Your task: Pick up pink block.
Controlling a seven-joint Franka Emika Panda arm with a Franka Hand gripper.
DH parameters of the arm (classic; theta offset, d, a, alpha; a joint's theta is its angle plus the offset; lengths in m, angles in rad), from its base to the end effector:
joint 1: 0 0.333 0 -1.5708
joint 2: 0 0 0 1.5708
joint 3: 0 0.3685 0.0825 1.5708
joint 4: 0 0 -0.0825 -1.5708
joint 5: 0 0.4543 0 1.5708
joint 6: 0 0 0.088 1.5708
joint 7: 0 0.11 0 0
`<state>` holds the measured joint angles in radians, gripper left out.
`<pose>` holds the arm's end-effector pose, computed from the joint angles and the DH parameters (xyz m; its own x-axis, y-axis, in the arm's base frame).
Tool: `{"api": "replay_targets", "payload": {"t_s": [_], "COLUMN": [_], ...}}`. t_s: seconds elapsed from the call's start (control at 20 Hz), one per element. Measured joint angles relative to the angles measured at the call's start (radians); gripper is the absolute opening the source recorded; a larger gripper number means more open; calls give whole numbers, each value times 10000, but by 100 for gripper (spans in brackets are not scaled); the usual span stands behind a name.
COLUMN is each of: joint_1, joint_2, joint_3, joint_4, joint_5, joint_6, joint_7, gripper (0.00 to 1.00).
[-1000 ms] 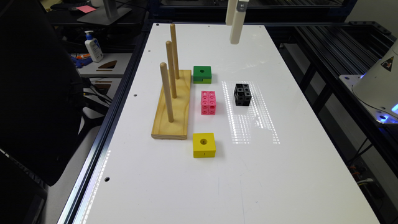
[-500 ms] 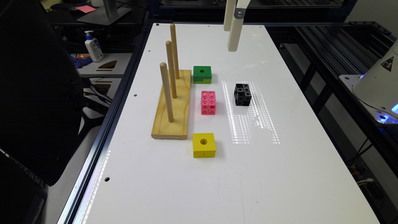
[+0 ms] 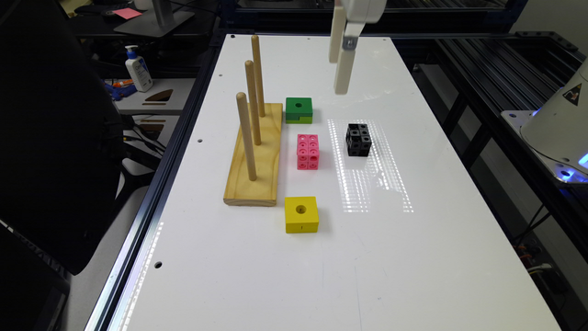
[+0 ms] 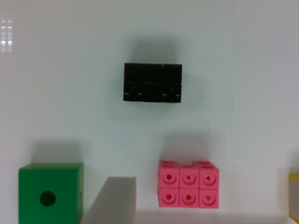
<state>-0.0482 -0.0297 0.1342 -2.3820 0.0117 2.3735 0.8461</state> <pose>0.5404 0.0467 0.3341 0.7189 -0.6951 0.0106 -0.6948 -0.7189 -0.0185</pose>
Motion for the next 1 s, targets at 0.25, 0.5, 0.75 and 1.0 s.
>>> {"api": "replay_targets", "payload": {"t_s": [0.25,0.5,0.75,1.0], "joint_1": [1,0,-1,-2], "joint_2": [84,622,914,1471], "joint_3": [18,24,25,25], "joint_4": [-3,-64,-63,-139], "joint_5": [0,0,0,-1], "joint_6": [39,524,800,1324], "joint_7": [6,8,8,8], "gripper": [100,100,100,100]}}
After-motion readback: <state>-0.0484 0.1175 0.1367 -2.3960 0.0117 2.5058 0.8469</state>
